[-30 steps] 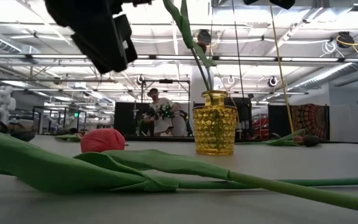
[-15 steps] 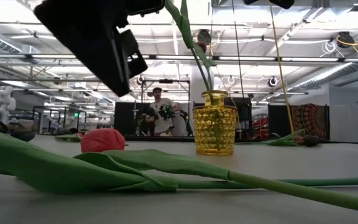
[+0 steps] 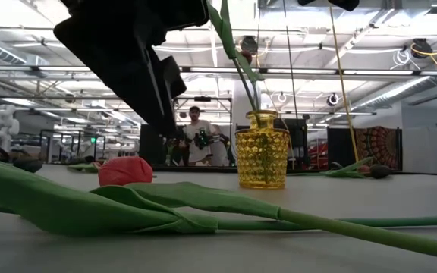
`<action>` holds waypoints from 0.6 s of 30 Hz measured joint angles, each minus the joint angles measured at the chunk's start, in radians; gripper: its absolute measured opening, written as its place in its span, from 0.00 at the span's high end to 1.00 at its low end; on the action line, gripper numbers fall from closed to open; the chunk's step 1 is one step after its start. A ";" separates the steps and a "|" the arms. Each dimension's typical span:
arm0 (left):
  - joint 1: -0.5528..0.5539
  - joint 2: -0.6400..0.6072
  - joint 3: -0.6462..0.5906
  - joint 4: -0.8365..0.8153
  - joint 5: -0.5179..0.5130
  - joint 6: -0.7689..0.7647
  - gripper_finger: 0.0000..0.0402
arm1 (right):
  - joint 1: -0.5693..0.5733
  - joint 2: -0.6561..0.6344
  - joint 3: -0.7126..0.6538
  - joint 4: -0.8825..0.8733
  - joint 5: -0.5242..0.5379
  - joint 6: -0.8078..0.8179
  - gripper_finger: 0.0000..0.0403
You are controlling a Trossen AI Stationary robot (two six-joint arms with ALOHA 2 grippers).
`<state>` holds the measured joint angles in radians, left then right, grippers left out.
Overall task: Sort flowers into vase by color
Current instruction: Put the bottom pink flower into the yellow vase
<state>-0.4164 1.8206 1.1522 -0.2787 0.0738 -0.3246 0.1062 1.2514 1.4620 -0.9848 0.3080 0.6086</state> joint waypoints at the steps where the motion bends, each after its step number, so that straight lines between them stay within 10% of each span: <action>1: 0.000 0.000 0.000 0.000 0.000 0.001 0.66 | 0.000 0.000 0.000 0.000 0.000 0.000 1.00; 18: -0.003 0.060 0.000 0.007 -0.045 0.078 0.66 | 0.000 0.000 0.000 0.000 0.000 0.003 1.00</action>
<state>-0.4191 1.8801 1.1522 -0.2718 0.0284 -0.2470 0.1063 1.2514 1.4620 -0.9848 0.3082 0.6120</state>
